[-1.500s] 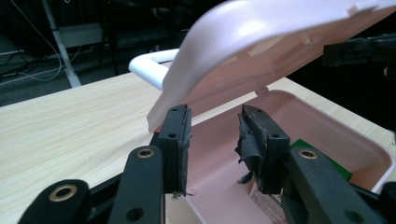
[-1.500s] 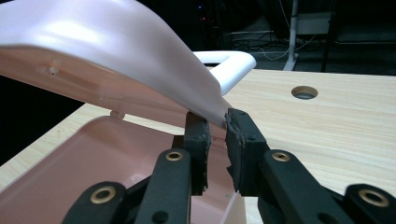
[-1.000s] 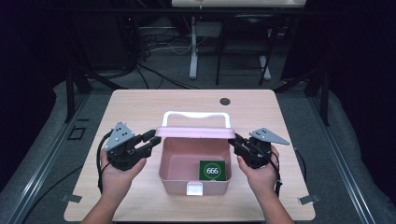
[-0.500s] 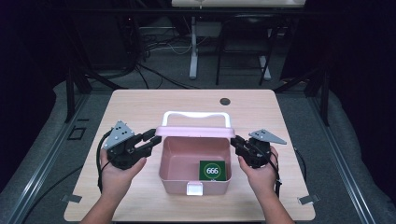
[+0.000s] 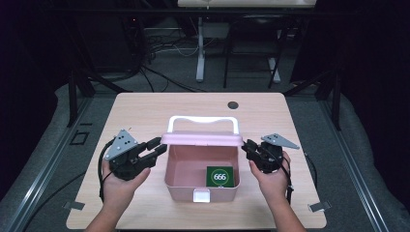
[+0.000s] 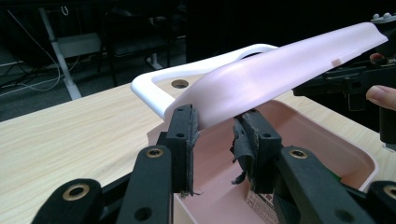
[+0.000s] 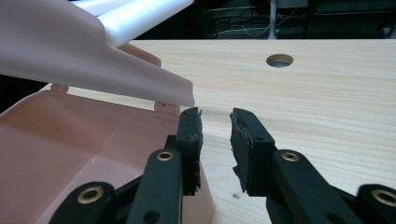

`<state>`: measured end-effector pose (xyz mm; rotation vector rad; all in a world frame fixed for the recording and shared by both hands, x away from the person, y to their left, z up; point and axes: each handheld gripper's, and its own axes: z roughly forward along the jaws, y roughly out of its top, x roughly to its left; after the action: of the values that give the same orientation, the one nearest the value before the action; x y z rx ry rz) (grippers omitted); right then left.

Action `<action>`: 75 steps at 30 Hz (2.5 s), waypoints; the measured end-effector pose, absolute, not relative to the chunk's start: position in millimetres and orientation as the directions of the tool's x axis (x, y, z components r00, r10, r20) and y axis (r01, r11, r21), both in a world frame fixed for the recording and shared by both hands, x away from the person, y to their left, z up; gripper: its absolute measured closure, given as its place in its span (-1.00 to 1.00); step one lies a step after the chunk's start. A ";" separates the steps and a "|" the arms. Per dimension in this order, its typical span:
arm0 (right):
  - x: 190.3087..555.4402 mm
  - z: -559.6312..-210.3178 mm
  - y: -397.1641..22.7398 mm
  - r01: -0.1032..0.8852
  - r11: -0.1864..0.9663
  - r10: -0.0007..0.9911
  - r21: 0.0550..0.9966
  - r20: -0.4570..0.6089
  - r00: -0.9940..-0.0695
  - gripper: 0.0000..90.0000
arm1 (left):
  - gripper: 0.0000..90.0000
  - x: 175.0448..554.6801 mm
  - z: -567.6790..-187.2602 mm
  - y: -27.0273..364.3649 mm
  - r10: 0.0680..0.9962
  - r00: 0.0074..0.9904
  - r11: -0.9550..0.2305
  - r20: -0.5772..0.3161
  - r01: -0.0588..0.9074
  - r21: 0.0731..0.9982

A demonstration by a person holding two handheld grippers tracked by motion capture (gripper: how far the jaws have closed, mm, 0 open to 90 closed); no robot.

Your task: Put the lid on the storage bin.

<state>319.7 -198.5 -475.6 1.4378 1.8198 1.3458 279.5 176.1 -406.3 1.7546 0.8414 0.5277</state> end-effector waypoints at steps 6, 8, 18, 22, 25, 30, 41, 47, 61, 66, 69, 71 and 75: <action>320.3 -475.8 -200.1 0.469 -0.030 0.913 0.883 0.214 -0.346 0.57 | 0.50 277.7 -407.7 176.5 0.753 0.656 -0.183 -0.055 0.289 0.940; 320.6 -475.9 -200.5 0.470 -0.030 0.914 0.882 0.215 -0.344 0.55 | 0.49 276.8 -408.9 177.2 0.751 0.658 -0.182 -0.061 0.294 0.938; 321.7 -476.2 -202.9 0.469 -0.039 0.914 0.882 0.222 -0.341 0.51 | 0.48 273.4 -412.9 177.9 0.747 0.661 -0.180 -0.067 0.298 0.937; 321.9 -476.0 -203.4 0.467 -0.037 0.914 0.883 0.219 -0.342 0.48 | 0.47 271.6 -415.0 178.0 0.747 0.661 -0.183 -0.066 0.300 0.936; 322.5 -476.2 -203.8 0.466 -0.033 0.915 0.884 0.214 -0.343 0.43 | 0.47 270.1 -416.8 178.1 0.745 0.663 -0.186 -0.066 0.302 0.935; 324.0 -477.2 -203.9 0.475 -0.031 0.913 0.879 0.219 -0.345 0.38 | 0.45 268.8 -417.9 178.4 0.746 0.663 -0.189 -0.065 0.305 0.933; 327.1 -478.3 -206.9 0.486 -0.036 0.910 0.873 0.229 -0.344 0.21 | 0.40 265.3 -422.2 179.7 0.744 0.665 -0.196 -0.065 0.309 0.931; 328.6 -479.6 -205.8 0.485 -0.024 0.911 0.874 0.219 -0.349 0.11 | 0.38 263.4 -425.7 180.6 0.742 0.667 -0.194 -0.070 0.313 0.930; 329.8 -480.1 -207.2 0.482 -0.029 0.914 0.876 0.218 -0.342 0.02 | 0.38 256.9 -435.7 182.6 0.737 0.672 -0.197 -0.079 0.325 0.925; 330.3 -480.4 -207.3 0.486 -0.028 0.913 0.874 0.220 -0.343 0.02 | 0.39 253.6 -441.2 184.4 0.734 0.674 -0.199 -0.083 0.331 0.923; 330.3 -480.5 -207.3 0.486 -0.027 0.913 0.874 0.219 -0.343 0.01 | 0.40 252.0 -443.8 185.0 0.732 0.676 -0.201 -0.084 0.332 0.922; 330.3 -480.5 -207.2 0.485 -0.027 0.913 0.874 0.219 -0.344 0.00 | 0.40 250.9 -445.3 185.2 0.730 0.679 -0.205 -0.079 0.327 0.923; 330.2 -480.5 -207.1 0.484 -0.026 0.913 0.875 0.218 -0.344 0.00 | 0.40 248.2 -449.0 186.5 0.728 0.680 -0.202 -0.081 0.326 0.923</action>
<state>330.2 -207.1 -480.5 1.4589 1.8284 1.3374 248.2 186.5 -449.0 1.7968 0.8397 0.4575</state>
